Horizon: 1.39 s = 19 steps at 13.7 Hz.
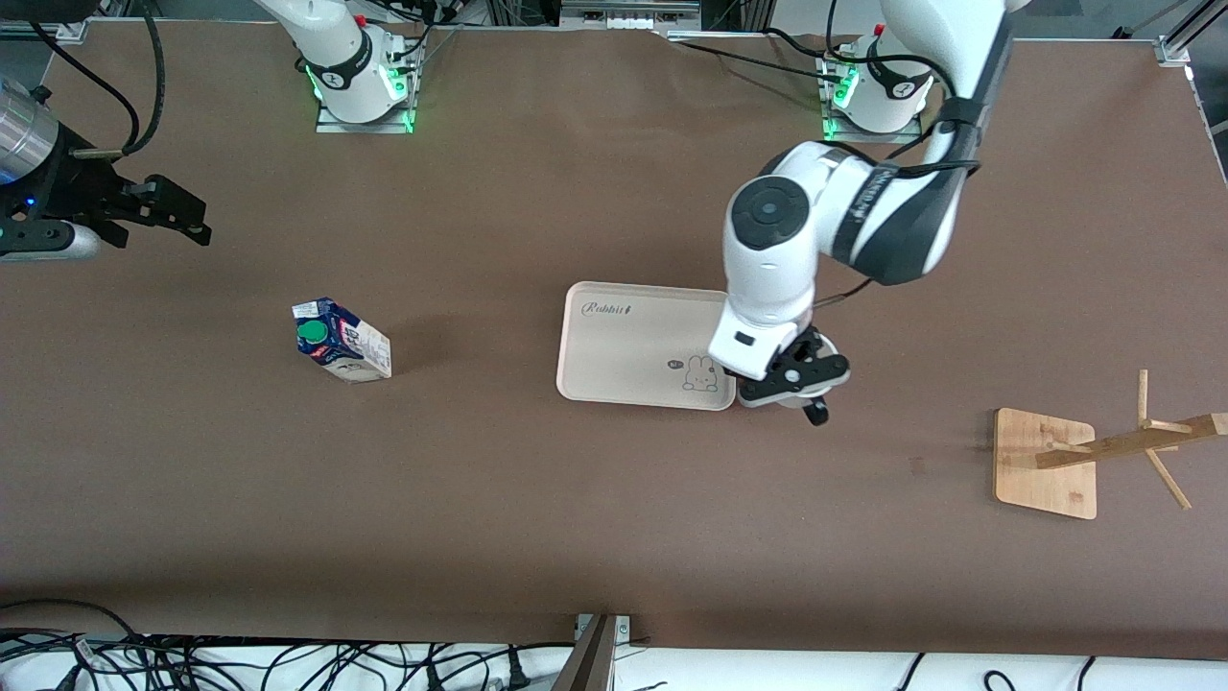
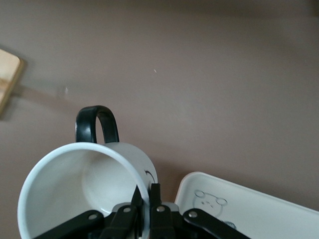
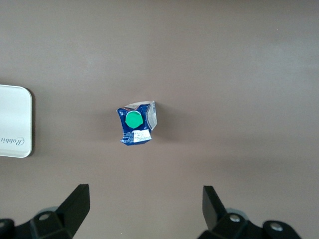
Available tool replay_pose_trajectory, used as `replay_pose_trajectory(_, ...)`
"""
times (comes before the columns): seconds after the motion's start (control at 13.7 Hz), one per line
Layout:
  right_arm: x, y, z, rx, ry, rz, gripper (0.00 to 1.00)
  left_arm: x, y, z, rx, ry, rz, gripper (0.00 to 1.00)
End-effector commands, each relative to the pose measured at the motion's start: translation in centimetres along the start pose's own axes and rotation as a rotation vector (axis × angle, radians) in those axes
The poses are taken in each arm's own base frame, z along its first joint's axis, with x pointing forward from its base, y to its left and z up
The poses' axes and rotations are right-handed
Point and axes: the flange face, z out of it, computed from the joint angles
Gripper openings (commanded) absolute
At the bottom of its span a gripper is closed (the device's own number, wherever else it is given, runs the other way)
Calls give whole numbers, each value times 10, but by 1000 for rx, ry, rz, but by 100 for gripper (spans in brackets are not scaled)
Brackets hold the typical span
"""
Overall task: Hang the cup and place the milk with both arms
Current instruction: 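Carry the mug with the left gripper to the wooden stand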
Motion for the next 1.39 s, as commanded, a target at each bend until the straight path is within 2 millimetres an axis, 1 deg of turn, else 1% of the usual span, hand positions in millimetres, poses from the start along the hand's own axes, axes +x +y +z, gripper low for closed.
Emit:
replay_pose_trajectory(0.0, -1, 2, -2, 23, 12, 1, 100, 37, -50, -19, 22, 36, 142, 0)
replay_pose_trajectory(0.07, -2, 2, -2, 23, 10, 1, 100, 46, -66, -29, 29, 52, 250, 0)
replay_pose_trajectory(0.15, -2, 2, -2, 23, 10, 1, 100, 61, -92, -36, 38, 66, 302, 0)
replay_pose_trajectory(0.22, -1, 2, -2, 24, 12, 1, 100, 69, -107, -44, 40, 75, 328, 0)
replay_pose_trajectory(0.29, -2, 2, -2, 24, 9, 1, 100, 80, -130, -52, 40, 85, 333, 0)
replay_pose_trajectory(0.37, -1, 2, -2, 24, 12, 1, 100, 88, -148, -54, 34, 82, 340, 0)
replay_pose_trajectory(0.44, -2, 2, -2, 24, 10, 1, 100, 93, -160, -55, 34, 81, 361, 0)
replay_pose_trajectory(0.59, -2, 2, -2, 24, 9, 1, 100, 108, -200, -67, 8, 86, 351, 0)
replay_pose_trajectory(0.66, -2, 2, -1, 24, 7, 1, 100, 111, -214, -71, -7, 85, 373, 0)
replay_pose_trajectory(0.8, -2, 2, -2, 24, 9, 1, 100, 120, -249, -75, -2, 88, 487, 0)
replay_pose_trajectory(0.88, -2, 2, -1, 24, 7, 1, 100, 126, -271, -79, -22, 90, 491, 0)
replay_pose_trajectory(0.95, -2, 2, -2, 24, 10, 1, 100, 129, -287, -77, -87, 77, 464, 0)
replay_pose_trajectory(1.02, -2, 2, -1, 24, 7, 1, 100, 125, -294, -77, -141, 33, 425, 0)
replay_pose_trajectory(1.1, -2, 2, -2, 24, 10, 1, 100, 121, -306, -71, -155, -31, 384, 0)
replay_pose_trajectory(1.17, -2, 2, -2, 24, 10, 1, 100, 118, -314, -68, -179, -71, 323, 0)
replay_pose_trajectory(1.24, -2, 2, -1, 24, 7, 1, 100, 112, -317, -67, -176, -114, 258, 0)
replay_pose_trajectory(1.32, -2, 2, -2, 24, 10, 1, 100, 112, -322, -65, -172, -129, 230, 0)
